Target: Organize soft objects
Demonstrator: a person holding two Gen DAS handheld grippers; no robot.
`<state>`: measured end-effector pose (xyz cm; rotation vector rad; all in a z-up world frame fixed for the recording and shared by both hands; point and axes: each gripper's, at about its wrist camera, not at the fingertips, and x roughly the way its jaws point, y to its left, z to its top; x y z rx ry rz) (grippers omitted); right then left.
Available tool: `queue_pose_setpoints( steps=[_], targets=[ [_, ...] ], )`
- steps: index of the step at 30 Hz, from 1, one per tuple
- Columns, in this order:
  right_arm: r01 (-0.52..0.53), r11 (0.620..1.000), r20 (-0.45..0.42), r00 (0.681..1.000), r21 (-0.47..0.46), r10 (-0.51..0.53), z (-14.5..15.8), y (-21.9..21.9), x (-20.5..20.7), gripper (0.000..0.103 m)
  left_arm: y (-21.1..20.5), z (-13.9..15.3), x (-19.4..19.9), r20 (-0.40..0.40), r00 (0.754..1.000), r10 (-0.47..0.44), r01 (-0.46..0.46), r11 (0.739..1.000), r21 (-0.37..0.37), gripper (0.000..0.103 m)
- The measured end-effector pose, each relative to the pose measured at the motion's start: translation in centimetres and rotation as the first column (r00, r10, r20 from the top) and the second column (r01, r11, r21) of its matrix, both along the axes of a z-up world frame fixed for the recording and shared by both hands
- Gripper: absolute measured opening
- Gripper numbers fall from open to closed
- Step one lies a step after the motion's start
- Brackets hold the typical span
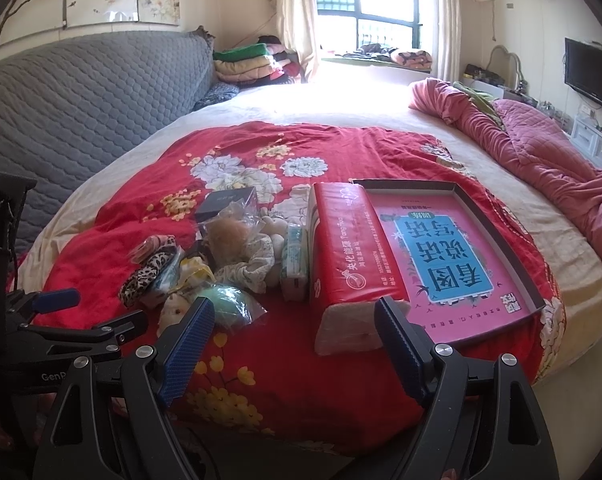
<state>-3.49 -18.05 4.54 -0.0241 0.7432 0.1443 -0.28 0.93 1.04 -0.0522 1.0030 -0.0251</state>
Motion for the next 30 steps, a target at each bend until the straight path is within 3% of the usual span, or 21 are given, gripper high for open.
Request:
queue_pose_setpoints(
  steps=[9, 19, 25, 30],
  targets=[
    [-0.031, 0.999, -0.012, 0.999, -0.008, 0.031, -0.7, 0.8, 0.6, 0.083, 1.0, -0.8, 0.5, -0.022, 1.000, 0.015, -0.015, 0.999, -0.030, 0.101],
    [-0.132, 0.990, -0.030, 0.991, -0.045, 0.131, -2.0, 3.4, 1.8, 0.083, 5.7, -2.1, 2.3, -0.052, 0.991, 0.120, -0.125, 0.986, -0.107, 0.101],
    [-0.203, 0.977, -0.063, 0.978, -0.063, 0.199, -3.4, 5.3, 2.9, 0.083, 7.7, -3.0, 4.5, -0.095, 0.989, 0.117, -0.135, 0.967, -0.216, 0.100],
    [-0.225, 0.972, -0.090, 0.972, -0.074, 0.218, -4.5, 6.0, 3.8, 0.083, 9.1, -3.3, 7.7, -0.116, 0.987, 0.112, -0.143, 0.940, -0.310, 0.094]
  ],
)
